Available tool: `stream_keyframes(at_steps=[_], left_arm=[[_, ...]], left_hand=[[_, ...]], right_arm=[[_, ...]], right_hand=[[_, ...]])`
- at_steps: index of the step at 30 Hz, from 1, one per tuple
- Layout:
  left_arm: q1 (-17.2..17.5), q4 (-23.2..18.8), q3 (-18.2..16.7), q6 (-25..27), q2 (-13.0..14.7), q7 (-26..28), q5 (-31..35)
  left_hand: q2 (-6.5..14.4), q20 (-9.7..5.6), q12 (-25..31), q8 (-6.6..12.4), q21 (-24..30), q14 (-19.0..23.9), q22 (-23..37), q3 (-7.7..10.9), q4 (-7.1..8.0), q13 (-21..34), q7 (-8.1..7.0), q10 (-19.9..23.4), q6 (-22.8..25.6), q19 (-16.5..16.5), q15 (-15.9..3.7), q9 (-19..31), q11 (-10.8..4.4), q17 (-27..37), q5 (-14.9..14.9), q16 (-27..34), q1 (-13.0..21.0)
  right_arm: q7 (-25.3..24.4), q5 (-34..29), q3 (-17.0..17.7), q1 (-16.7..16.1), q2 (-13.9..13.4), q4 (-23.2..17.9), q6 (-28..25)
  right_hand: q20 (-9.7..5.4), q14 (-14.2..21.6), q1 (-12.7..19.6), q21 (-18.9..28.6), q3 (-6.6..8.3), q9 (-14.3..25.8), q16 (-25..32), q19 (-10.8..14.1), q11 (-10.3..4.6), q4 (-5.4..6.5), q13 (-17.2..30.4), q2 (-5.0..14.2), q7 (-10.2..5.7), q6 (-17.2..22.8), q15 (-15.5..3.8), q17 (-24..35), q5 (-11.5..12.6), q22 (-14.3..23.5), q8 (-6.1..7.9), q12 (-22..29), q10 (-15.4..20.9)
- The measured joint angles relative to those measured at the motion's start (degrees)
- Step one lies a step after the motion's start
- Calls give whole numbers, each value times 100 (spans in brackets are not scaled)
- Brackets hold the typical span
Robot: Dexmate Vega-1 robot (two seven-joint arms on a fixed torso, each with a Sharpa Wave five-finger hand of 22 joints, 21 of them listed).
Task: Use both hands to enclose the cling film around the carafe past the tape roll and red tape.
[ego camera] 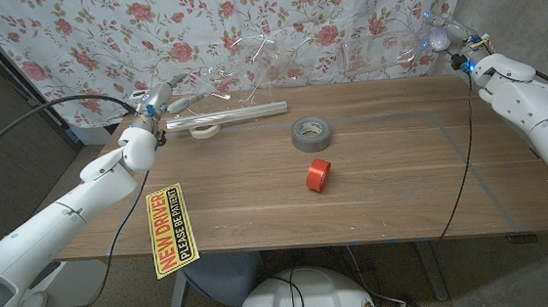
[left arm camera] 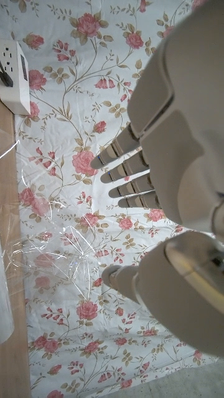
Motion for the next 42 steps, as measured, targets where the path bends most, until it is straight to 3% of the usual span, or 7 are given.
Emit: stream_keyframes(at_steps=[5,11,18,32,37,42], left_arm=[[-52,-26,63,126,69,-131,189],[-211,21,236,301,140,-371,486],[-347,104,387,414,158,-502,776],[-589,112,588,652,246,-1016,1117],[-681,113,663,732,270,-1191,1243],[-830,163,785,790,274,-1414,1409]], left_hand=[[23,-72,0,-37,-36,-48,0,0,0,0,-22,0,-22,-78,-48,0,0,0,-7,-30,23],[-7,-32,0,-38,-80,-104,0,0,0,0,-30,2,-7,-157,-59,0,-2,15,-27,-45,53],[22,-24,87,66,-80,15,-1,-48,48,35,-51,279,399,-77,-112,0,-53,38,-27,-45,82],[68,-1,18,-56,-168,-74,27,-144,110,88,-72,49,129,-146,-90,27,-95,63,-27,-45,128],[89,-35,85,-48,-34,78,53,-215,118,132,-76,248,255,177,-151,27,-123,93,-27,0,149],[89,-51,87,-17,-10,166,53,-240,95,158,-102,340,307,278,-203,26,-135,96,-27,29,149]], right_arm=[[-6,-1,7,-17,-15,-31,-6],[-15,-1,23,-40,-24,-68,-12],[-39,4,36,-65,-25,-101,-12],[-55,-6,9,-78,-29,-167,-16],[-45,-6,-2,-77,-23,-175,-34],[-41,-6,-7,-77,-18,-204,-49]], right_hand=[[0,0,-24,0,18,0,19,0,-13,-18,0,24,0,0,0,-2,0,0,0,1,-13],[0,0,-24,0,24,-29,32,0,-13,-25,-21,24,-1,1,0,-11,0,0,0,1,-13],[0,0,-24,0,24,-29,32,0,-13,-25,-21,24,-1,2,0,-9,0,1,0,1,-13],[-1,0,-24,0,23,-28,33,0,-12,-25,-21,24,-2,3,0,-25,0,-22,0,45,-12],[31,0,-33,0,23,-28,33,-31,-12,-24,-53,33,-10,11,0,-30,0,-53,0,45,-12],[31,0,-40,0,22,-27,33,-31,-12,-24,-53,40,-10,11,0,-29,0,-53,0,44,-11]])
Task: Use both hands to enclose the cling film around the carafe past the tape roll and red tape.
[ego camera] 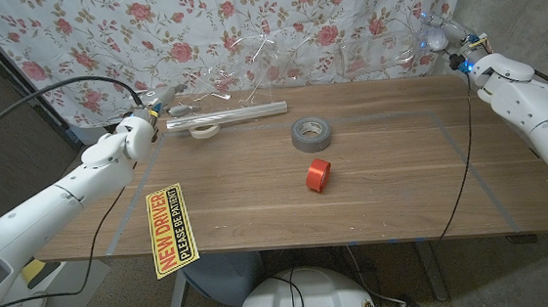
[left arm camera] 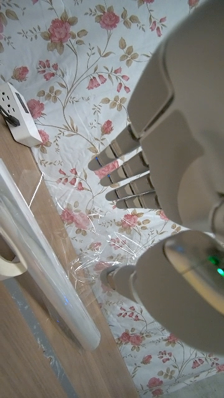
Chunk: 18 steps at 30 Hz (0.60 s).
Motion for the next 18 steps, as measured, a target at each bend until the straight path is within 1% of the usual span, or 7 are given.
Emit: stream_keyframes(at_steps=[2,6,8,12,13,14,18], left_arm=[[-60,44,36,2,-8,-84,52],[-224,201,152,-14,-69,-198,188],[-272,255,193,-22,-95,-205,256],[-419,380,320,-37,-162,-277,448],[-419,380,320,-37,-162,-277,448],[-469,428,376,-48,-185,-317,528],[-593,530,503,-82,-229,-395,698]], left_hand=[[0,1,0,0,0,0,0,-24,24,0,0,0,0,0,0,0,0,0,0,0,0],[0,0,0,-35,0,0,26,-48,-2,26,10,0,-53,0,0,0,0,26,0,0,0],[0,0,0,-38,0,0,26,-56,8,26,11,0,-52,0,0,0,0,26,0,0,0],[26,0,39,52,-1,40,26,-70,23,53,8,53,220,-1,-41,-1,-10,53,0,43,26],[55,0,46,81,-1,41,26,-88,5,53,14,73,286,-1,-41,-1,10,53,0,63,55],[70,1,60,96,-1,40,26,-95,-3,53,19,87,348,-2,-41,-1,-5,53,0,65,70],[53,22,60,117,-1,40,26,-94,-1,68,23,103,412,-24,-40,-1,-21,53,0,65,99]], right_arm=[[0,2,0,-4,0,-16,-3],[-4,4,-4,-15,2,-36,-11],[-5,4,-7,-17,2,-38,-12],[-6,4,-17,-17,4,-52,-14],[-6,4,-18,-17,5,-52,-15],[-6,4,-19,-17,5,-52,-15],[-5,4,-20,-18,8,-56,-16]], right_hand=[[0,0,-1,0,0,0,0,0,0,0,0,1,0,0,0,11,0,0,0,0,0],[0,0,-6,0,0,0,0,0,-23,0,4,6,0,0,0,31,0,0,0,24,-23],[0,0,-6,23,0,0,0,0,-31,0,4,6,0,1,0,31,-15,0,0,43,-31],[0,0,-6,33,0,0,0,0,-31,0,-4,6,-1,1,0,31,-27,17,0,43,-31],[0,0,-6,33,-1,0,0,0,-31,0,-4,6,-1,1,0,31,-27,17,0,43,-31],[0,0,-6,33,-1,0,0,0,-31,0,-4,6,-1,1,0,31,-27,17,0,43,-31],[-1,0,-6,33,25,1,0,0,-31,-25,-4,6,-1,2,0,31,-27,17,0,43,-31]])
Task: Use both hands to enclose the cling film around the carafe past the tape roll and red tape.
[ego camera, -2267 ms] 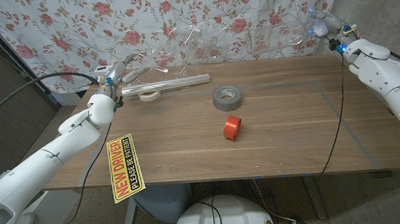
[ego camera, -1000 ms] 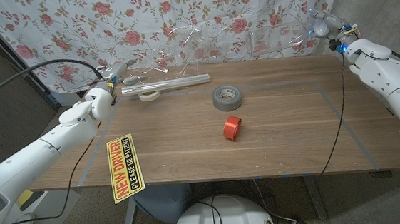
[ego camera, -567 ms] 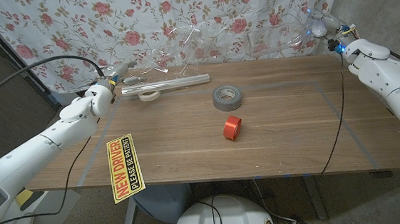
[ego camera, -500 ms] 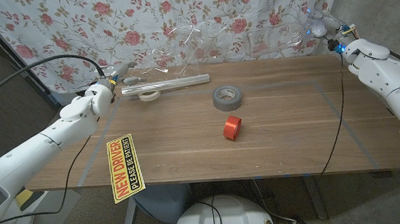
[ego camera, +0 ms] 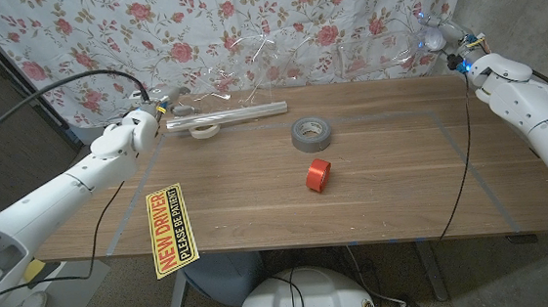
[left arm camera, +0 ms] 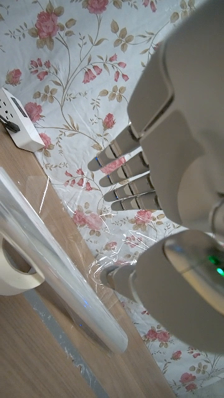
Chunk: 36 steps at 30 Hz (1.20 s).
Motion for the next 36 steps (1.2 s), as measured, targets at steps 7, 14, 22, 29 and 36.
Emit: stream_keyframes(at_steps=[7,14,22,29,36], left_arm=[[-167,139,187,-63,-53,-132,375],[-310,360,296,-119,-133,-173,569],[-455,486,403,-67,-203,-433,726],[-491,510,441,-7,-226,-584,821],[-555,722,558,20,-330,-447,874]], left_hand=[[31,18,29,22,0,28,0,-23,-24,12,11,86,104,-42,-28,0,-20,5,0,1,31],[45,56,89,111,88,391,-17,-58,-59,38,89,307,437,309,19,29,21,18,0,128,213],[-45,101,-3,15,88,377,-17,-107,-88,86,94,78,251,433,197,55,1,-70,0,60,348],[-22,98,-68,-72,72,352,-17,-151,-55,105,28,-107,47,430,218,55,-20,-96,0,-3,385],[0,15,-11,30,62,420,-16,-205,0,145,-10,137,338,432,-55,81,-70,-91,0,-28,407]], right_arm=[[-1,-4,-1,-2,0,-7,0],[-5,-5,-2,-3,2,-14,-1],[-1,-9,-19,3,2,-27,-32],[-1,-9,-35,9,3,-31,-32],[-12,-32,-69,57,25,-16,-70]], right_hand=[[0,0,0,0,18,0,1,0,0,18,-11,0,0,1,0,-1,0,0,0,0,0],[0,0,0,0,17,0,1,0,0,17,-17,0,7,32,0,-5,1,0,0,0,0],[0,0,1,0,16,0,1,0,-22,17,-17,-1,23,16,0,-5,3,0,0,-1,-21],[0,0,1,0,16,1,1,0,-22,17,-17,-1,23,16,0,-20,-21,-1,0,35,-21],[0,0,2,0,16,1,1,0,-21,18,-44,-2,22,17,0,-25,-21,-12,0,46,-21]])
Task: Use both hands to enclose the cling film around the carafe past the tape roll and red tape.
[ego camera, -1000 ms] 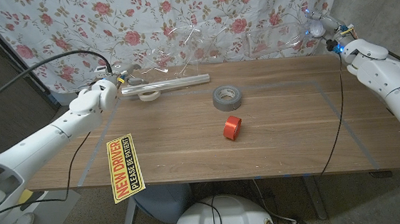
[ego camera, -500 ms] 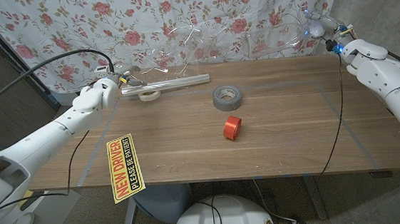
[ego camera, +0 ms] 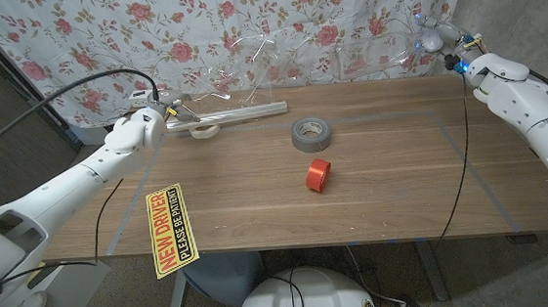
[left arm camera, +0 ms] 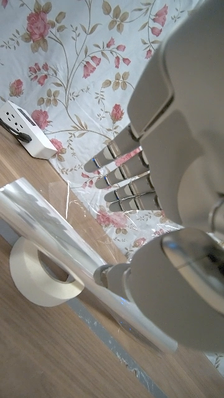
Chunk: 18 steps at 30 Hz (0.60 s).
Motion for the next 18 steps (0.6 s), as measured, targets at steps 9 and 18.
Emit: stream_keyframes(at_steps=[9,18], left_arm=[[-10,187,64,-27,-96,162,27],[-249,522,283,-222,-215,164,126]], left_hand=[[24,86,34,14,69,134,5,-48,0,26,-17,142,126,248,-88,27,-60,12,0,50,24],[23,135,34,58,69,220,0,-99,21,53,9,212,152,278,-108,27,-52,35,0,80,23]], right_arm=[[25,-31,-44,57,31,34,-19],[19,-39,-56,62,36,35,-44]], right_hand=[[0,0,7,0,16,0,1,0,0,16,17,-7,-1,1,0,-6,1,-4,0,0,0],[0,0,7,0,15,0,22,0,1,16,0,-7,-2,1,0,-4,2,-4,0,-1,1]])
